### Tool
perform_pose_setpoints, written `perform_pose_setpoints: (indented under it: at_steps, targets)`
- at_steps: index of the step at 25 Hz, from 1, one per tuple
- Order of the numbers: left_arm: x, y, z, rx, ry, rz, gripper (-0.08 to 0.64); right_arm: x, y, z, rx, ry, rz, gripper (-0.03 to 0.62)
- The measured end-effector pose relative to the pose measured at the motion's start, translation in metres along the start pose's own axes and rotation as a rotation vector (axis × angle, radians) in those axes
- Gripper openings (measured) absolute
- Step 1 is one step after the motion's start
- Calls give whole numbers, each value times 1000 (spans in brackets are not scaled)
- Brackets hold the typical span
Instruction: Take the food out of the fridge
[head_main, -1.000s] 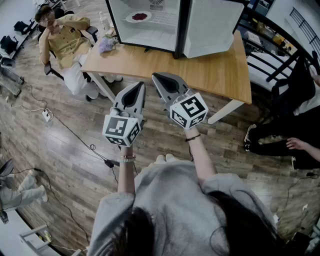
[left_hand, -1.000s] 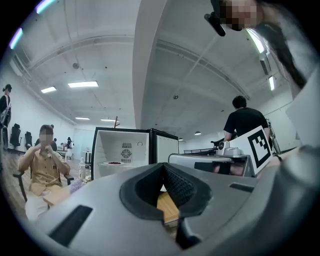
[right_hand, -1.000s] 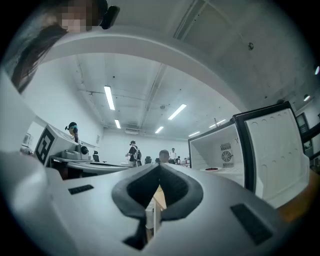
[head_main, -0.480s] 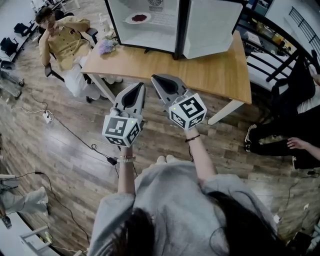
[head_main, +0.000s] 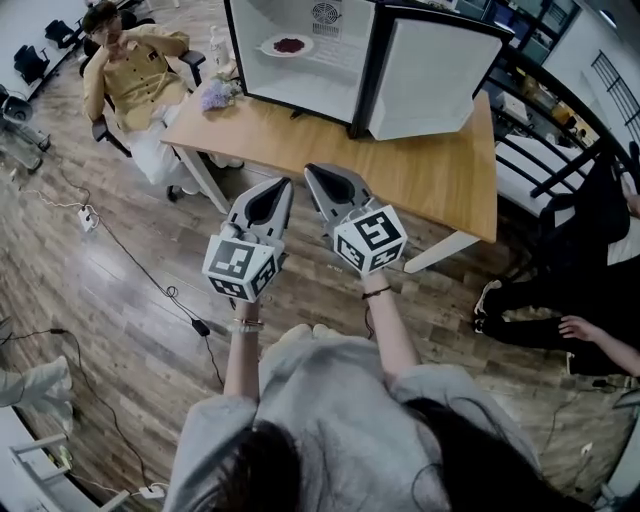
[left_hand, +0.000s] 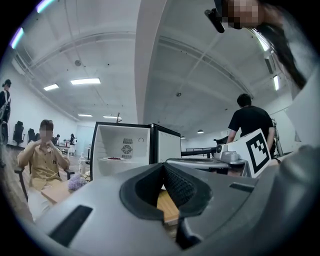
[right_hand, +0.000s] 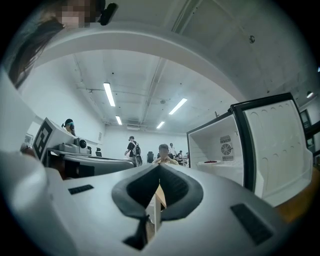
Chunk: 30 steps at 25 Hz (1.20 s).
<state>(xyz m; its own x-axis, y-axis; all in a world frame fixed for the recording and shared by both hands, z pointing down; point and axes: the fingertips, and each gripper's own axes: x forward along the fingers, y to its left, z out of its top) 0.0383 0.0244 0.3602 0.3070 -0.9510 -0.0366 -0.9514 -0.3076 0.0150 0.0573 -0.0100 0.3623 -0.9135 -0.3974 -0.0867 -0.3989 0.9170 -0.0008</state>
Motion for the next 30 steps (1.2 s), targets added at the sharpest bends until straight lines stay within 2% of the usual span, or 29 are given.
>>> perform_pose_setpoints:
  at_steps: [9,20,30]
  targets:
    - [23,27,-5,-18,25,21,8,25,-23,-1,13,7,10,9]
    - [63,85,-8,-6,38,-84,8,90,-55,-9,35,-5,-74,9]
    - [88,135,-15,-27,62,-162,8,136,-74,-22,74,12,-154,9]
